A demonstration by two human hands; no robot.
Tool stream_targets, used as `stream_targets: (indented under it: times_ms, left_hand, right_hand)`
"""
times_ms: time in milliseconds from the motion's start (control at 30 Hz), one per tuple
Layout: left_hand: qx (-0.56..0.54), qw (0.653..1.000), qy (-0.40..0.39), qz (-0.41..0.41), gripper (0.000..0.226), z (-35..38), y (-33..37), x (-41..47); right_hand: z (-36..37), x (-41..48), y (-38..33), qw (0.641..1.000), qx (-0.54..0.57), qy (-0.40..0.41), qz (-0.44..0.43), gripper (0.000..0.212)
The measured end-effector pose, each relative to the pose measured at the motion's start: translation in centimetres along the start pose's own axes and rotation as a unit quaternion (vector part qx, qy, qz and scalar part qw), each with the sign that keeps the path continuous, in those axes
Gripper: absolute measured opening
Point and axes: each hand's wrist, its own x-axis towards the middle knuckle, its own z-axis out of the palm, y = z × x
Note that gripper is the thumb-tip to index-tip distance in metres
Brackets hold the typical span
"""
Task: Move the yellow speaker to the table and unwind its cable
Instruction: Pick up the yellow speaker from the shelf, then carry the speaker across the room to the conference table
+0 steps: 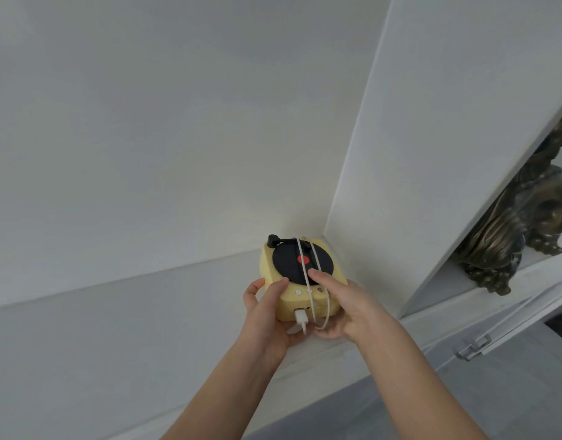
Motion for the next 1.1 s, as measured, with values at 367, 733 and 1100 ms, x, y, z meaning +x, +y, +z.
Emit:
stream_targets:
  times_ms: [367, 733, 1100]
  left_hand:
    - [0.032, 0.999, -0.018, 0.022, 0.047, -0.6, 0.8, 0.1]
    - [0.067, 0.991, -0.116, -0.03, 0.037, -1.7, 2.2, 0.0]
    - [0.138, 0.964, -0.195, -0.115, 0.068, -0.6, 4.3, 0.4]
  right_hand:
    - [0.7, 0.1, 1.4, 0.989, 0.134, -0.044, -0.042, 0.03]
    - [0.5, -1.6, 1.9, 0.98, 0.151, -0.046, -0.12, 0.069]
    - [0.2, -4.7, 2.7, 0.973, 0.148, 0.009, -0.177, 0.054]
